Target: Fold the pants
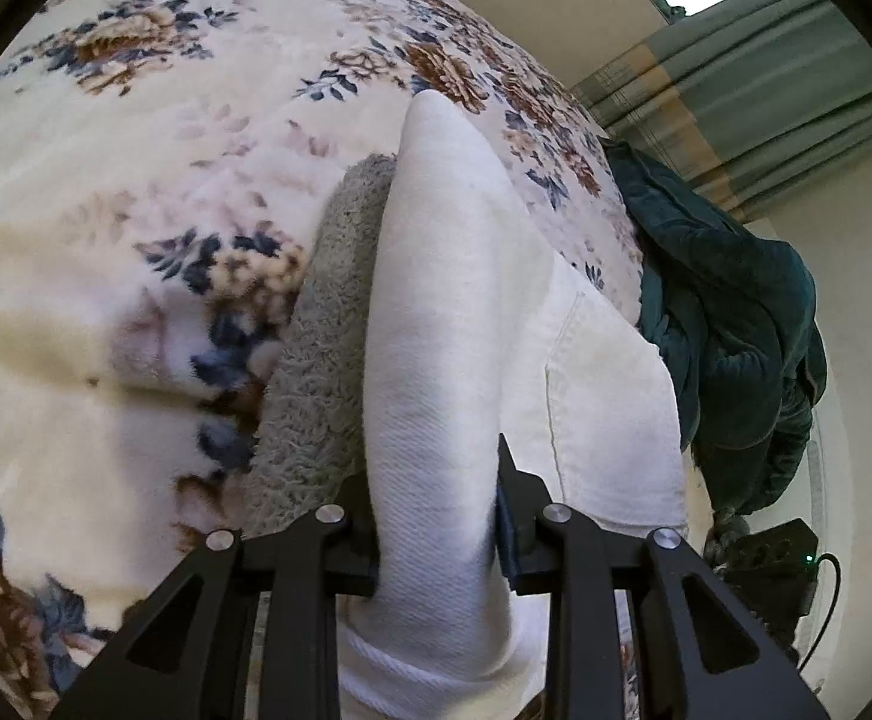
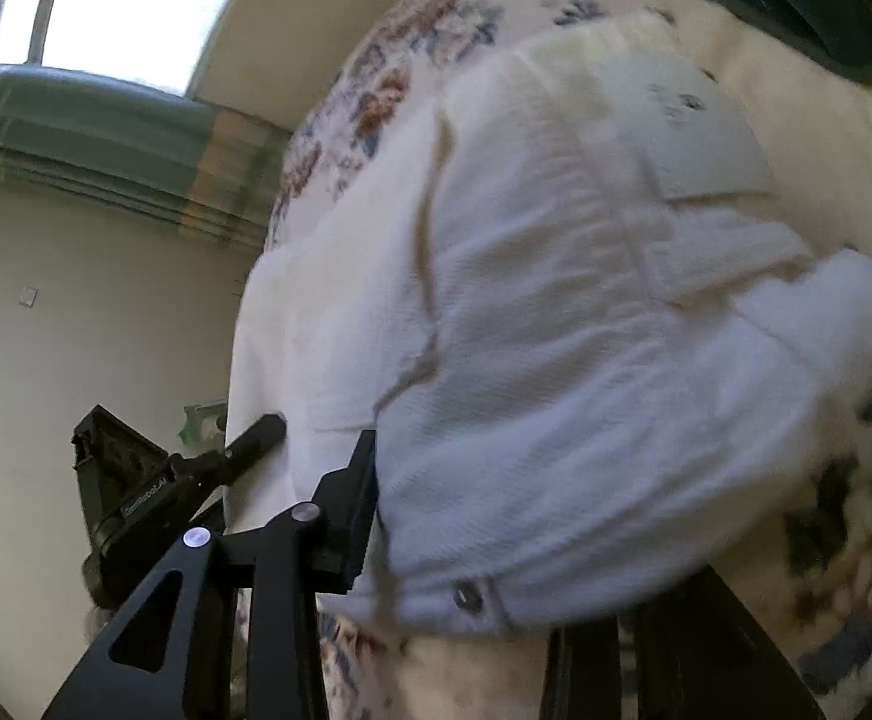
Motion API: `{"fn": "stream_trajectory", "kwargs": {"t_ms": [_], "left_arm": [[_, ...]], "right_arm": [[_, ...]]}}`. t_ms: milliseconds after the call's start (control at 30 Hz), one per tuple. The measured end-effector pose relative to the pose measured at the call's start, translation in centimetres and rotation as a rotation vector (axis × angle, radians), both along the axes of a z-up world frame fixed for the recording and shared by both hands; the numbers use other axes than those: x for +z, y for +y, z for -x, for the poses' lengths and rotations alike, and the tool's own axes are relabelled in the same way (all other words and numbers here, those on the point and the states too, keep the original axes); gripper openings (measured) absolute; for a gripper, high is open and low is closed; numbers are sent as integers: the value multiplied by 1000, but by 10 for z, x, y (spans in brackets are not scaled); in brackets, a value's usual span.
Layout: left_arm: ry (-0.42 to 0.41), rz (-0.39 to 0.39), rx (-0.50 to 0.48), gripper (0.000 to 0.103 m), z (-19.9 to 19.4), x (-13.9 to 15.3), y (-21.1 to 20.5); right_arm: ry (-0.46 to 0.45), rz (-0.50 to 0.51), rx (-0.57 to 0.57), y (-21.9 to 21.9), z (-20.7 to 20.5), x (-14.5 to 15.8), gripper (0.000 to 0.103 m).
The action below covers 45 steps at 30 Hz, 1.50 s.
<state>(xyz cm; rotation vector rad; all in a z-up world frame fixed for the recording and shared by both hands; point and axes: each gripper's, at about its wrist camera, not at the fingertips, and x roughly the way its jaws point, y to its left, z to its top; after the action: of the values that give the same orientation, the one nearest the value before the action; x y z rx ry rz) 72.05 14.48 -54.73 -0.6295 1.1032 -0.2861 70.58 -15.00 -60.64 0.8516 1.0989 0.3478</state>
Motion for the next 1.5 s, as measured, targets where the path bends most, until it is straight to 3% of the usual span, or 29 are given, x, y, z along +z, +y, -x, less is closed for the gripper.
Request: {"fn": "stream_trajectory", "kwargs": {"t_ms": [233, 300, 400, 567, 633, 667, 733, 800, 867, 933, 1000, 1067, 1233, 1500], "left_arm": [[-15, -45, 5, 25, 5, 11, 8], [-8, -53, 8, 25, 4, 8, 8], [-1, -90, -3, 26, 1, 3, 8], [36, -78, 15, 30, 4, -9, 12], [32, -116, 12, 32, 7, -1, 7], [24, -171, 14, 34, 11, 10, 2], [12, -263, 21, 35, 17, 26, -8], [10, -393, 42, 44, 27, 46, -18], [-1, -439, 49, 73, 35, 57, -24], [-8, -485, 60, 89, 45, 70, -30], [-5, -536, 61, 92, 51, 80, -37], [4, -573, 63, 93, 56, 87, -43], [4, -610, 53, 93, 69, 108, -55], [-36, -636, 30, 93, 107, 162, -76]], "right_arm": [[48, -99, -178, -36, 27, -1, 36], [18, -78, -217, -41, 34, 6, 25], [16, 83, -165, -24, 33, 13, 21], [94, 180, -129, -23, 27, -9, 21], [108, 203, -110, -20, 23, -4, 21], [113, 217, -104, -21, 22, 1, 22], [122, 246, -85, -19, 18, 13, 31], [123, 343, -61, -17, 17, 28, 48], [87, 454, -40, -15, 17, 49, 59], [70, 587, -17, -11, 20, 68, 67], [56, 685, 2, -8, 16, 85, 87], [35, 759, 16, -2, 17, 100, 101], [-21, 903, 41, 7, 27, 147, 103], [-58, 894, 42, 3, 70, 205, 103]]}}
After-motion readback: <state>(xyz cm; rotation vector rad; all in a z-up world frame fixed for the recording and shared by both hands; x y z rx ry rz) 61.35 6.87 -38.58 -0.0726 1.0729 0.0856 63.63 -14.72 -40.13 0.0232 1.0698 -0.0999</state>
